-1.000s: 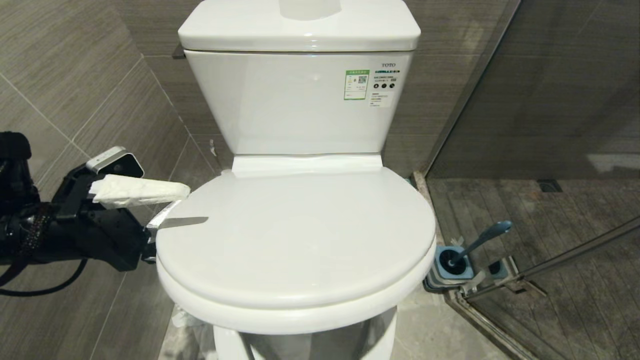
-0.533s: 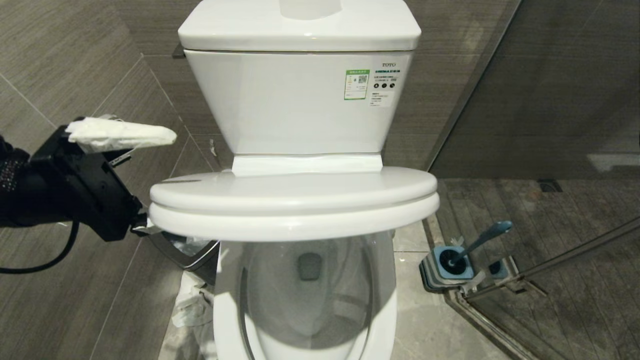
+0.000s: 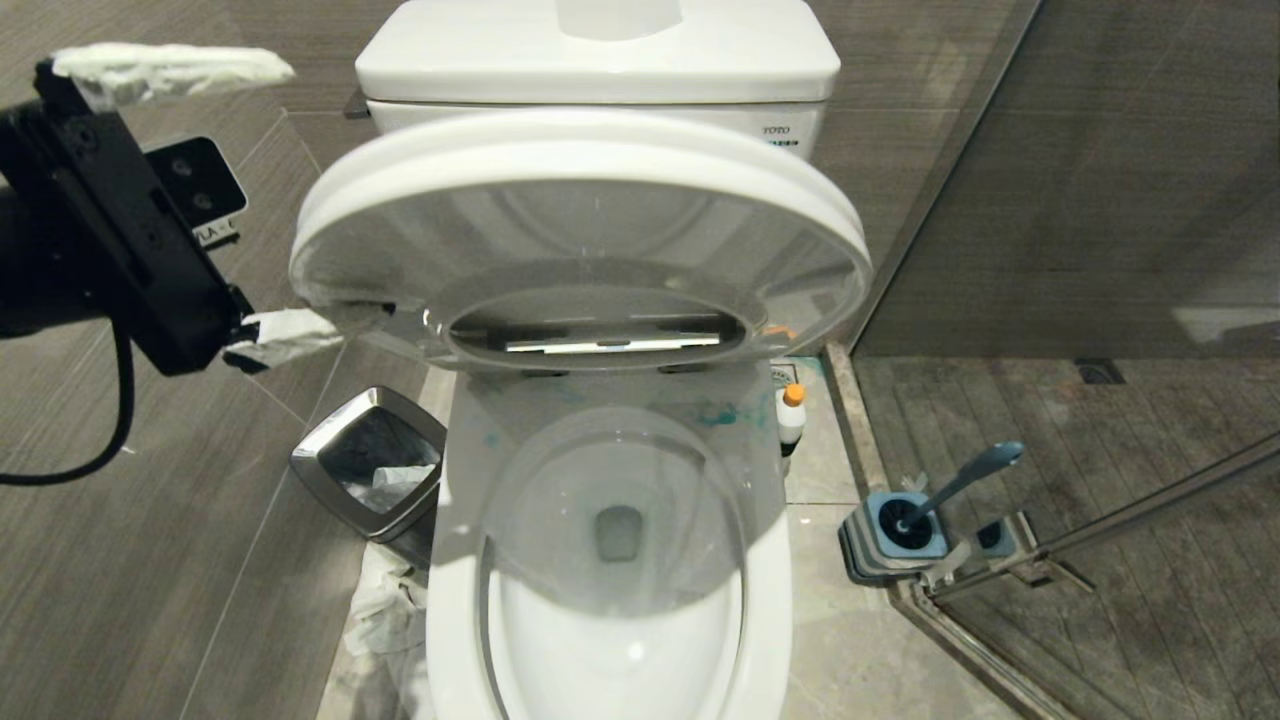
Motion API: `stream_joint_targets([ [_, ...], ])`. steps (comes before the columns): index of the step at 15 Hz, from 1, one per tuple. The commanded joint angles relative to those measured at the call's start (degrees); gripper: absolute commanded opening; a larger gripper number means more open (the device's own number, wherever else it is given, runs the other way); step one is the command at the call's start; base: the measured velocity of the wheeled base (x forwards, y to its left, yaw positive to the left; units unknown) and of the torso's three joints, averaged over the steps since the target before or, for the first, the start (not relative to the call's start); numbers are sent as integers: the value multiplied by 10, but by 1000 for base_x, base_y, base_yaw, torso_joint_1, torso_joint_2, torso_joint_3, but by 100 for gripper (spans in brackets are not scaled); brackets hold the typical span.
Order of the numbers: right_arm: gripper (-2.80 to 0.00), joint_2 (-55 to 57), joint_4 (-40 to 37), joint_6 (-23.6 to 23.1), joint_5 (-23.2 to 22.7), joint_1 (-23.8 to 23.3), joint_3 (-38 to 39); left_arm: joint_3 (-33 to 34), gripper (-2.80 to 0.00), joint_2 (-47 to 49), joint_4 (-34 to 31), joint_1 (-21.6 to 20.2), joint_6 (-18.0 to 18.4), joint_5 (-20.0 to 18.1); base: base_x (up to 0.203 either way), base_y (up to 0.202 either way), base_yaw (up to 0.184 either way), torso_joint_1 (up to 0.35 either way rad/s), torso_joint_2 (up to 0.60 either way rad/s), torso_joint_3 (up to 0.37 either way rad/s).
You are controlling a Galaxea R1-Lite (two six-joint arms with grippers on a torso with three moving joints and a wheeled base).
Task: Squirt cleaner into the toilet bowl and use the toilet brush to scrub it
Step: Use the left hand to lift the toilet lid slightly
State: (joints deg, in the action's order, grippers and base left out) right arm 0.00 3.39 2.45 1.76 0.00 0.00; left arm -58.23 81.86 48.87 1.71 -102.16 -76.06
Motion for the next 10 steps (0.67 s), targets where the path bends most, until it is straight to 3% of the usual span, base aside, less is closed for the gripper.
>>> stream_joint_targets([
  [1,-280,0,0,0,0,0,14,-45,0,33,44,0,-72,12,0,0,0,0,0,0],
  [3,-280,0,0,0,0,0,14,-59,0,53,92,0,-95,24,0,0,0,0,0,0],
  [10,-280,0,0,0,0,0,14,-115,0,131,224,-9,-96,63,0,0,0,0,0,0],
])
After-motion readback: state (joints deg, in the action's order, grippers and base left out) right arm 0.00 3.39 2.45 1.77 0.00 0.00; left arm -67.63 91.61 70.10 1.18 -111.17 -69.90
